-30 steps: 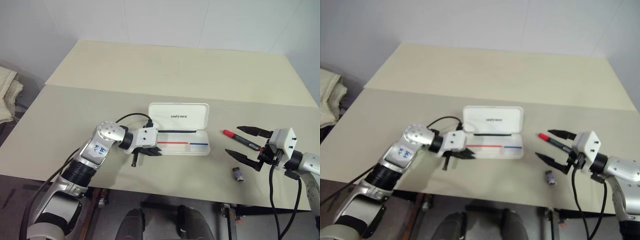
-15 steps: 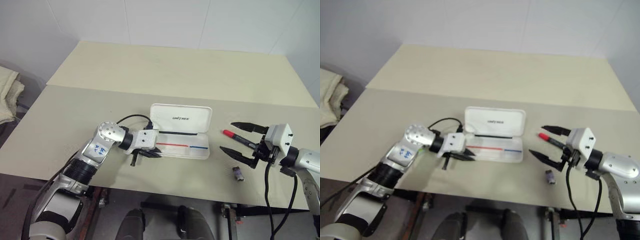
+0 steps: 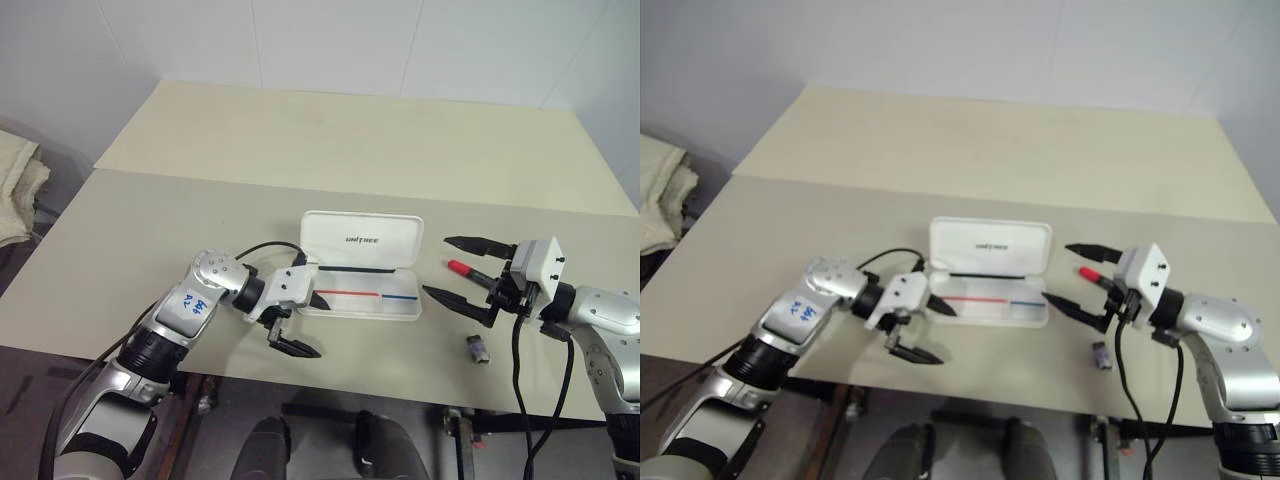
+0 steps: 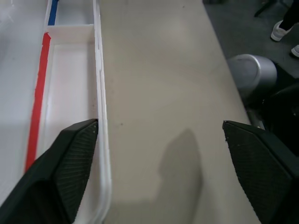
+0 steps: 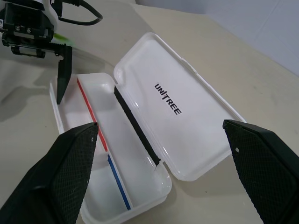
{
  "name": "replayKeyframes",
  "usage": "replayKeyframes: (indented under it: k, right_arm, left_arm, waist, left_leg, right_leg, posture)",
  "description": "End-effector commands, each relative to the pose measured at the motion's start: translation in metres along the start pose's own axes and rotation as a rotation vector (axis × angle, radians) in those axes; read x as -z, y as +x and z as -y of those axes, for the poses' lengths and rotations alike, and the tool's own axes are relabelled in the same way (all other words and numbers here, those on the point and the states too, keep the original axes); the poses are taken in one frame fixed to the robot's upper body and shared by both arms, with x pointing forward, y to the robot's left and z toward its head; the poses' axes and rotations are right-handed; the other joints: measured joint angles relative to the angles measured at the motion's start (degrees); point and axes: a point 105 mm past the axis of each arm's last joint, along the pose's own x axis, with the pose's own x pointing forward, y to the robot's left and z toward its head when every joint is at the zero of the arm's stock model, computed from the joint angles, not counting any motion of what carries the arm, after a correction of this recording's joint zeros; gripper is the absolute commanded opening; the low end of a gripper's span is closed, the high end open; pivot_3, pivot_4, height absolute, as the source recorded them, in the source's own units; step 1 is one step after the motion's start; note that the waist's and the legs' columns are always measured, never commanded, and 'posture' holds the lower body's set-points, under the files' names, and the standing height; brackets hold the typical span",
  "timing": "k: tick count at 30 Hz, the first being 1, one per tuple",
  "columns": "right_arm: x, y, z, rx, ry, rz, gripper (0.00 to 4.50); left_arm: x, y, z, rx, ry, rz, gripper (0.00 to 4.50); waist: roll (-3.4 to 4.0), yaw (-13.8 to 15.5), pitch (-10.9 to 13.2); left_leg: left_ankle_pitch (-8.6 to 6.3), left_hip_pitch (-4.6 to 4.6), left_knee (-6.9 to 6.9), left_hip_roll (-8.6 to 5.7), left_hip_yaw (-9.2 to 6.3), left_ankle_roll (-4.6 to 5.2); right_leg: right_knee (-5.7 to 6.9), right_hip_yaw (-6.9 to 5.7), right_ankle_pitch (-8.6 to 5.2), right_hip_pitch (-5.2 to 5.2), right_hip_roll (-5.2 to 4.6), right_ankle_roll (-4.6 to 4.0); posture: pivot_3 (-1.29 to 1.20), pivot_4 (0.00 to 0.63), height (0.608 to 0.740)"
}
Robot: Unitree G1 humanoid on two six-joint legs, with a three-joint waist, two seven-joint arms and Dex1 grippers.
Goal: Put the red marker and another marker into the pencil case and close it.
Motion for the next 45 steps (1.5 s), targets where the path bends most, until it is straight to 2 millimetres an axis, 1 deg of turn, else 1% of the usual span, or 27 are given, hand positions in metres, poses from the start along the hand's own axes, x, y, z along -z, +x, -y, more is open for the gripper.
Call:
replayKeyframes:
  k: [1,6,9,14,16,18,21,23,26,29,31,32,36,39,41,42,45]
  right_arm:
    - [-0.003,-0.001,0.003,-0.014,-0.003,0.001,4.5]
    - [0.005,-0.009,0.019,0.011,-0.003,-0.038,4.5]
    - [0.012,-0.013,0.033,0.044,-0.014,-0.077,4.5]
    - [0.029,-0.023,0.048,0.058,0.004,-0.168,4.5]
    - [0.036,-0.029,0.053,0.049,0.024,-0.206,4.5]
    - [0.043,-0.033,0.057,0.037,0.043,-0.242,4.5]
    - [0.062,-0.041,0.065,0.028,0.105,-0.339,4.5]
    - [0.07,-0.044,0.07,0.021,0.127,-0.379,4.5]
    - [0.077,-0.046,0.074,0.018,0.145,-0.413,4.5]
    - [0.097,-0.049,0.076,0.021,0.197,-0.491,4.5]
    - [0.106,-0.049,0.076,0.021,0.208,-0.519,4.1]
    - [0.108,-0.048,0.076,0.022,0.212,-0.523,3.9]
    - [0.114,-0.042,0.075,0.011,0.211,-0.527,2.56]
    - [0.112,-0.033,0.072,-0.021,0.177,-0.505,1.54]
    - [0.11,-0.028,0.071,-0.031,0.149,-0.49,0.84]
    - [0.108,-0.027,0.071,-0.03,0.128,-0.482,0.6]
    - [0.103,-0.022,0.075,-0.018,0.076,-0.468,0.59]
  left_arm:
    - [-0.008,-0.006,0.004,-0.001,0.039,0.036,4.48]
    - [-0.012,-0.009,-0.001,-0.047,0.084,0.086,4.48]
    - [-0.014,-0.013,-0.007,-0.091,0.151,0.114,4.48]
    - [-0.037,-0.021,-0.012,-0.137,0.261,0.252,4.48]
    - [-0.047,-0.027,-0.011,-0.143,0.268,0.316,4.48]
    - [-0.052,-0.032,-0.008,-0.131,0.254,0.344,4.48]
    - [-0.053,-0.046,-0.002,-0.115,0.216,0.347,4.48]
    - [-0.052,-0.055,0.003,-0.111,0.193,0.336,4.48]
    - [-0.05,-0.061,0.005,-0.12,0.181,0.319,4.48]
    - [-0.047,-0.084,0.004,-0.203,0.159,0.306,4.48]
    - [-0.044,-0.097,0.004,-0.248,0.147,0.286,4.5]
    - [-0.043,-0.099,0.004,-0.259,0.143,0.278,4.5]
    - [-0.039,-0.111,0.002,-0.317,0.134,0.259,4.5]
    - [-0.038,-0.119,0.0,-0.368,0.132,0.253,4.5]
    - [-0.037,-0.12,0.001,-0.381,0.129,0.252,4.5]
    - [-0.036,-0.12,0.001,-0.386,0.128,0.253,4.5]
    - [-0.034,-0.12,0.002,-0.396,0.126,0.25,4.5]
  waist:
    - [0.0,0.0,0.0]
    - [0.0,0.0,0.0]
    - [0.0,0.0,0.0]
    - [0.0,0.0,0.0]
    - [0.0,0.0,0.0]
    - [0.0,-0.1,0.0]
    - [0.0,-0.3,0.0]
    - [-0.01,-0.6,0.0]
    - [-0.01,-1.0,0.0]
    - [-0.01,-1.5,0.0]
    - [-0.02,-1.7,0.0]
    - [-0.02,-1.8,0.0]
    - [-0.1,-2.0,0.1]
    - [-0.21,-2.3,0.1]
    - [-0.22,-2.7,0.1]
    - [-0.23,-2.8,0.1]
    - [-0.23,-3.1,0.1]
  left_leg:
    - [0.0,0.0,0.0,0.0,0.0,0.0]
    - [0.0,0.0,0.04,0.0,0.07,0.0]
    - [0.0,0.03,0.04,0.0,0.12,0.0]
    - [-0.02,0.13,0.01,0.0,0.35,0.04]
    - [-0.03,0.14,0.02,-0.01,0.4,0.06]
    - [-0.04,0.18,0.02,-0.01,0.45,0.08]
    - [-0.04,0.25,0.0,0.0,0.51,0.08]
    - [-0.04,0.35,-0.04,-0.01,0.59,0.08]
    - [-0.04,0.46,-0.09,0.01,0.62,0.08]
    - [-0.04,0.46,-0.11,0.01,0.64,0.08]
    - [-0.04,0.46,-0.14,0.0,0.65,0.08]
    - [-0.04,0.48,-0.15,0.01,0.65,0.07]
    - [-0.05,0.59,-0.13,0.03,0.71,0.06]
    - [-0.01,0.61,-0.02,0.03,0.76,0.08]
    - [0.03,0.63,-0.02,0.04,0.78,0.1]
    - [0.05,0.67,-0.03,0.04,0.79,0.11]
    - [0.05,0.71,-0.06,0.04,0.84,0.1]
  right_leg:
    - [0.0,0.0,0.0,-0.01,0.0,0.0]
    - [-0.01,0.06,-0.01,0.0,0.0,-0.04]
    - [-0.01,0.11,-0.01,0.0,0.0,-0.04]
    - [0.0,0.31,0.02,-0.02,0.0,0.01]
    - [-0.01,0.36,0.08,-0.02,0.0,0.12]
    - [0.0,0.41,0.1,-0.01,0.0,0.16]
    - [0.04,0.47,0.13,-0.01,0.0,0.21]
    - [0.04,0.56,0.09,0.01,0.01,0.15]
    - [0.05,0.58,0.03,0.06,0.02,0.03]
    - [0.03,0.62,0.08,0.06,0.02,0.13]
    - [0.03,0.63,0.09,0.05,0.02,0.15]
    - [0.04,0.63,0.09,0.04,0.03,0.15]
    - [0.01,0.69,0.09,0.15,0.06,0.14]
    - [-0.06,0.77,0.13,0.22,0.06,-0.15]
    - [-0.07,0.82,0.18,0.24,0.08,-0.23]
    - [-0.06,0.85,0.19,0.25,0.08,-0.24]
    - [-0.01,0.92,0.19,0.24,0.09,-0.24]
  posture:
    - [0.0,0.15,0.74]
    - [0.0,0.15,0.74]
    - [0.0,0.15,0.74]
    - [0.0,0.15,0.74]
    - [0.0,0.15,0.74]
    - [0.0,0.15,0.74]
    - [0.0,0.15,0.74]
    - [0.0,0.15,0.74]
    - [0.0,0.15,0.74]
    - [0.0,0.15,0.74]
    - [0.0,0.15,0.74]
    - [0.0,0.15,0.74]
    - [0.0,0.15,0.74]
    - [0.0,0.15,0.74]
    - [0.0,0.15,0.74]
    - [0.0,0.15,0.74]
    - [0.0,0.15,0.74]
